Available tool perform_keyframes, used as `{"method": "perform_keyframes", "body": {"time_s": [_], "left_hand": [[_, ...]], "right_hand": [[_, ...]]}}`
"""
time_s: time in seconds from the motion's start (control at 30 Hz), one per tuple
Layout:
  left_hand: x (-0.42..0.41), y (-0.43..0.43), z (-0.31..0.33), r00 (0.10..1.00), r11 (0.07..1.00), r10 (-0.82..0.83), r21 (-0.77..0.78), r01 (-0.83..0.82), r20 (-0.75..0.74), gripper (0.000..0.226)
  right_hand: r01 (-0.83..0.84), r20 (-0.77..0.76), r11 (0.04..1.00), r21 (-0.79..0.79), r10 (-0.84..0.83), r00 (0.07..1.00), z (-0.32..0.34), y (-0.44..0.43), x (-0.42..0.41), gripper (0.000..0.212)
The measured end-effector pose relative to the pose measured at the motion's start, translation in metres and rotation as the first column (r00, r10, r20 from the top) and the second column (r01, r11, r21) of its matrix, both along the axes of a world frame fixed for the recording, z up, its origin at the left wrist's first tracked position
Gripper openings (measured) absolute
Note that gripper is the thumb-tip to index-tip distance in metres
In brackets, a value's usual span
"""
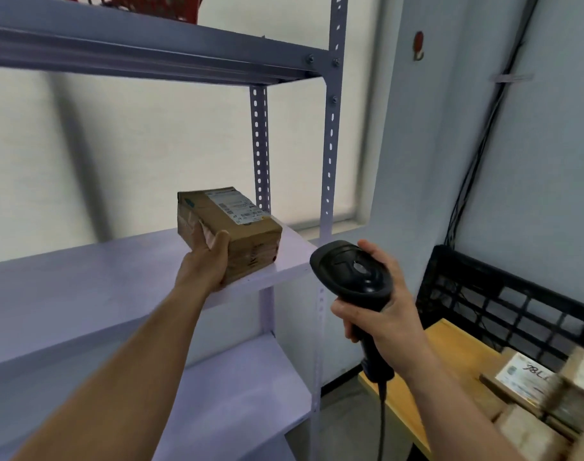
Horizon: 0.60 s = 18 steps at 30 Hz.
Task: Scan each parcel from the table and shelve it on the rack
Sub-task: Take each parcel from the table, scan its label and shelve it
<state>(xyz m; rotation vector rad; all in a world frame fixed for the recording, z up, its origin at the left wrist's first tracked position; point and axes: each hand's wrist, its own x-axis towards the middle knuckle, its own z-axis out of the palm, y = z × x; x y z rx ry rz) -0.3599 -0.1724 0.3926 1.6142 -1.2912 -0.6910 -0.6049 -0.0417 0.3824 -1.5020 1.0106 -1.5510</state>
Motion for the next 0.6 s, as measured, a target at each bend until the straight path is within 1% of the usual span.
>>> {"method": "perform_keyframes", "body": {"time_s": [0.07, 0.13, 0.23, 0.33, 0.6], "left_hand": [[0.001, -0.011, 0.001, 0.990, 0.999, 0.041, -0.004, -0.040, 0.138, 0.060], [0.003, -0.020, 0.001, 0.970, 0.998, 0.028, -0.054, -0.016, 0.240, 0.058], [0.004, -0.032, 0.001, 0.953, 0.990, -0.061, -0.102, 0.095, 0.298, 0.075], [0.003, -0.043, 0.001, 0.923, 0.983, -0.069, -0.132, 0.128, 0.379, 0.081], [0.005, -0.117, 0.010, 0.910, 0.976, -0.141, -0.102, 0.195, 0.391, 0.081]], "right_hand": [[0.006, 0.006, 1.000, -0.002, -0.006, 1.000, -0.002, -0.012, 0.001, 0.082], [0.010, 0.004, 1.000, 0.000, -0.010, 1.000, -0.003, -0.025, 0.003, 0.081], [0.014, -0.006, 1.000, -0.002, -0.014, 1.000, -0.004, -0.043, 0.007, 0.080], [0.017, -0.004, 1.000, 0.002, -0.017, 1.000, -0.006, -0.059, 0.011, 0.081], [0.038, 0.012, 0.999, -0.003, -0.038, 0.999, -0.003, -0.092, 0.019, 0.083]]}}
